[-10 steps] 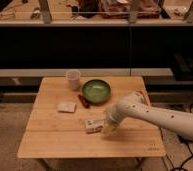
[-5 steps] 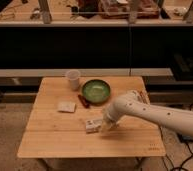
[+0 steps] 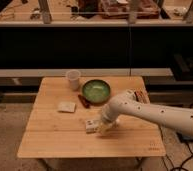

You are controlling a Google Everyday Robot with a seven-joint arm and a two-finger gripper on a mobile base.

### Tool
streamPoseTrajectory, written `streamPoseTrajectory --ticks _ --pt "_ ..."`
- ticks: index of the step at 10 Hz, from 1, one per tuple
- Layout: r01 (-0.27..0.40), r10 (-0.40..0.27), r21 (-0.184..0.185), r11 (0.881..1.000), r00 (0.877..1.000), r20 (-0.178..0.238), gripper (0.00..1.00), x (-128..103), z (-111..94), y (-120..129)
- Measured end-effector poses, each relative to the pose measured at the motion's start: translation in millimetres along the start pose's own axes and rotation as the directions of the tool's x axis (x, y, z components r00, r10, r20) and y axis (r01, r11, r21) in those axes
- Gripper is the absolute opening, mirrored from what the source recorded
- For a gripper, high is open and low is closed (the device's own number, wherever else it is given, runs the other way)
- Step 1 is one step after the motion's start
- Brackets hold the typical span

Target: Place the bottle in the ceramic bowl

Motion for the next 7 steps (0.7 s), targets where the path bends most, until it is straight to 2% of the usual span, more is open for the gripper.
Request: streamPoseTrajectory --ticks 7 --pt "0.019 -0.019 0.015 1.000 1.000 -0.016 0.69 7.0 -4.7 9.9"
